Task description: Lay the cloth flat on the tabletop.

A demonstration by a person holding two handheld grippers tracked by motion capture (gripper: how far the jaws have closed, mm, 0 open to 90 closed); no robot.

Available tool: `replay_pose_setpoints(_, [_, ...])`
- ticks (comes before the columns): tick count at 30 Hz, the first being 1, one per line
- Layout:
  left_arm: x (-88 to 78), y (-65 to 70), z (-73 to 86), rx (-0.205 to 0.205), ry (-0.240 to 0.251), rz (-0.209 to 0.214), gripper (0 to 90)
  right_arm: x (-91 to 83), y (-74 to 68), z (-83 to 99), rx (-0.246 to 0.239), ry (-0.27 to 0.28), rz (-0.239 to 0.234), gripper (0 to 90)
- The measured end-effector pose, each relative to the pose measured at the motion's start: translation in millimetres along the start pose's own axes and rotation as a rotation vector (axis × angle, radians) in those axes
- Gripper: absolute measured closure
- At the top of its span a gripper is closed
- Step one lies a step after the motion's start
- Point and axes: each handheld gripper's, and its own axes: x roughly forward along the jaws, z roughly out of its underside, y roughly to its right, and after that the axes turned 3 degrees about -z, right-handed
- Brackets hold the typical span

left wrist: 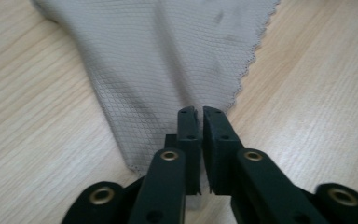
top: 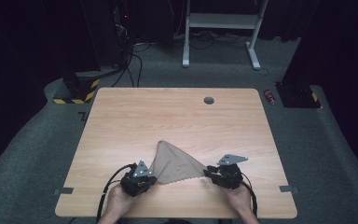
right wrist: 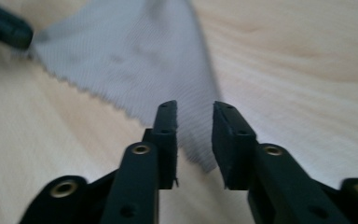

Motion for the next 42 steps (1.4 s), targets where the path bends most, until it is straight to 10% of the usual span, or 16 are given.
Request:
replay_pose_setpoints(5, [-0.8,-9.3,0.7,-0.071,0.054,-0.067,65.1,4.0,8.7,-21.6,0.039,0.042,0.051,59.2])
replay_pose_setpoints(11, [20.4,-25.8,-2.1,-0.175,0.081,-0.179,53.0,44.0,9.9,-46.5,0.026,-0.033,0.044,57.7])
replay_pose_setpoints(16, [32.7,-30.3,-0.6,-0.158,0.089,-0.221,50.0,74.1,2.8,-62.0,-0.005,-0.071,0.025,57.4])
replay_pose_setpoints(25, [35.3,-34.6,5.5,-0.204,0.133,-0.216,43.4,85.2,1.8,-69.8,-0.035,-0.106,0.037,88.9])
replay_pose_setpoints(33, [35.5,-34.8,5.4,-0.217,0.126,-0.226,38.9,55.1,-46.0,-73.6,-0.229,-0.004,-0.017,89.1])
replay_pose_setpoints(42, [35.7,-35.4,5.4,-0.226,0.124,-0.233,36.1,83.6,-77.7,-45.5,-0.311,-0.134,-0.134,78.0])
